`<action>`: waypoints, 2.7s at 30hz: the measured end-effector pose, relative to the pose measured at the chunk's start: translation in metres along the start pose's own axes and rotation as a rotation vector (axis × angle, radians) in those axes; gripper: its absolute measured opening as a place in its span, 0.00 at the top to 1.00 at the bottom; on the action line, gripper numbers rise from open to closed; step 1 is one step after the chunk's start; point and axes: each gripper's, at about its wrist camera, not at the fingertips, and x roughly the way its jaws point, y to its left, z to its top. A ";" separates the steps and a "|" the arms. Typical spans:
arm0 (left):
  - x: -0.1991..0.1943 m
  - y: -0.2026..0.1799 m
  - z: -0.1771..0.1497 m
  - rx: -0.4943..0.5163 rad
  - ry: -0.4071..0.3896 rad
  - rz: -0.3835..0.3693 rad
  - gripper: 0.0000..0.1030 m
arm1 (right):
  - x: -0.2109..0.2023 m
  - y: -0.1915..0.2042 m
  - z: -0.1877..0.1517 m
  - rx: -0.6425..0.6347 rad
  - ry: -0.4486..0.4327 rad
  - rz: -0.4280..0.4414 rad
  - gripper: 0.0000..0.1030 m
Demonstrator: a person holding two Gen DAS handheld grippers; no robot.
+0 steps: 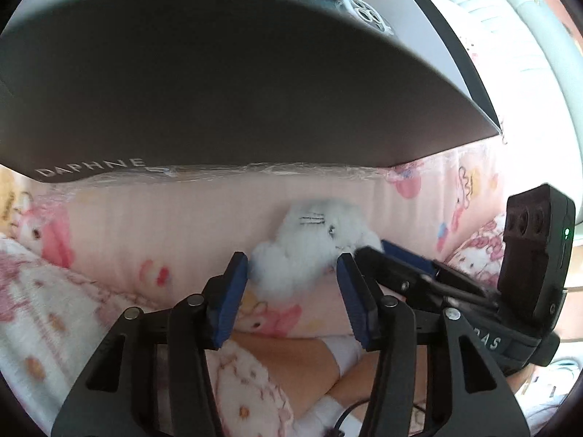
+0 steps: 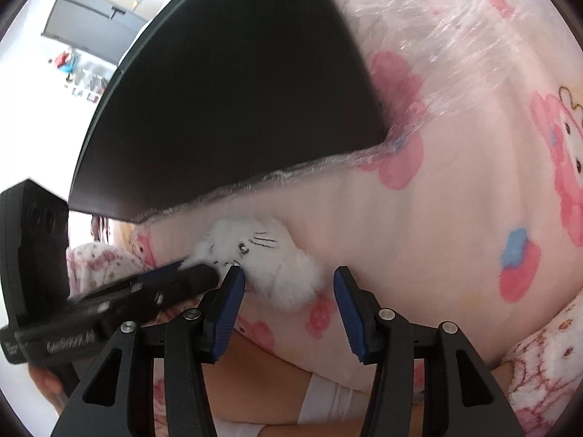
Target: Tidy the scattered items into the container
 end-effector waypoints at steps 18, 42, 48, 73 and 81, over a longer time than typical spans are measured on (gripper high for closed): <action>-0.031 0.050 -0.010 0.024 -0.023 -0.027 0.62 | 0.003 -0.009 0.006 0.042 0.030 0.082 0.64; -0.142 -0.030 0.046 0.096 -0.279 -0.142 0.64 | -0.118 0.080 0.147 -0.318 -0.272 -0.032 0.67; -0.040 -0.077 0.156 0.020 -0.191 -0.131 0.66 | -0.069 0.074 0.227 -0.301 -0.156 -0.137 0.67; 0.056 -0.125 0.204 -0.003 -0.169 0.022 0.64 | -0.105 0.023 0.243 -0.201 -0.330 -0.214 0.69; 0.021 -0.110 0.203 -0.061 -0.331 0.078 0.64 | -0.098 0.009 0.250 -0.145 -0.315 -0.202 0.69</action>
